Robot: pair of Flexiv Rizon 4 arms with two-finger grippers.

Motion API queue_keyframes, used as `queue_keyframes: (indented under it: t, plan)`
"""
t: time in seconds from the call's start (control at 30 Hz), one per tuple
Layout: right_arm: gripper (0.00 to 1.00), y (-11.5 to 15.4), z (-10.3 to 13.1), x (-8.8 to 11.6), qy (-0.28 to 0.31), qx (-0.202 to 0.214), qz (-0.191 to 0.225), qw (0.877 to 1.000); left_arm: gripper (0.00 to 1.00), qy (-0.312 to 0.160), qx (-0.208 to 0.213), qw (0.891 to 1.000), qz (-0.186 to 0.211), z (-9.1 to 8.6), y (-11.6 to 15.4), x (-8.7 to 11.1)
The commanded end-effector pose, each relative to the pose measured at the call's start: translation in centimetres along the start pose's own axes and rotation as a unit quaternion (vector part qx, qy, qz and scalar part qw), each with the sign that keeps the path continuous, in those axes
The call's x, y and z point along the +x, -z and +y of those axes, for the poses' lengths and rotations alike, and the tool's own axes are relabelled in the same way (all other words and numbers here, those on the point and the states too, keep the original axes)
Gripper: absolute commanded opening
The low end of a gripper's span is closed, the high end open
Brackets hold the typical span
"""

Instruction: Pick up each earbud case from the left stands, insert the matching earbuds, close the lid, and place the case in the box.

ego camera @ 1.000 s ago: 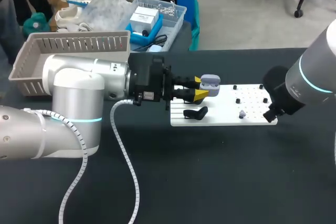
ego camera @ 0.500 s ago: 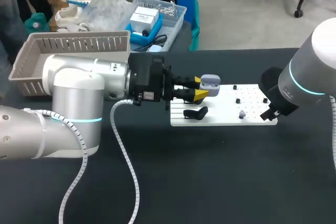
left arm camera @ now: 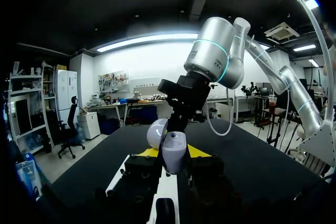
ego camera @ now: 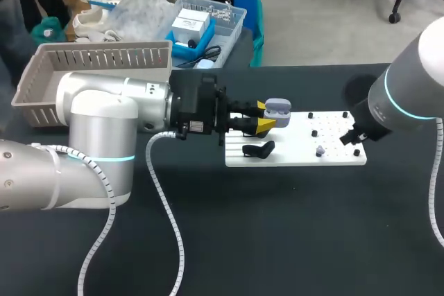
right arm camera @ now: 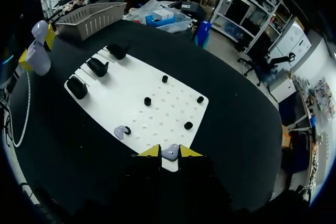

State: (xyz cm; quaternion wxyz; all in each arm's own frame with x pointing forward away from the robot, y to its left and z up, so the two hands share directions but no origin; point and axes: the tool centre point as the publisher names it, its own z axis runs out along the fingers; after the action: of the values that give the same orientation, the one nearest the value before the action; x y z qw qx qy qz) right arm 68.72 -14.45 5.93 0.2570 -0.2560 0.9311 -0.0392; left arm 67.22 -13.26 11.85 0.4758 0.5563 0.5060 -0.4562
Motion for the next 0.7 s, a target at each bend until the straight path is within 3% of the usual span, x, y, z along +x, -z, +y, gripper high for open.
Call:
queue_keyframes:
  t: [0.03,0.4,0.7]
  plan:
    - [0.0,3.9,0.3,-0.4,-0.011,0.057,-0.032,0.998,0.0,0.0,-0.001,1.0,0.0,0.0,0.0,0.0]
    - [0.0,10.5,4.0,-4.1,-0.027,-0.01,-0.057,0.998,0.0,0.0,-0.001,1.0,0.0,0.0,0.0,0.0]
    - [0.0,12.9,7.1,-5.4,-0.017,-0.029,-0.067,0.997,0.0,0.0,-0.001,1.0,0.0,0.0,0.0,0.0]
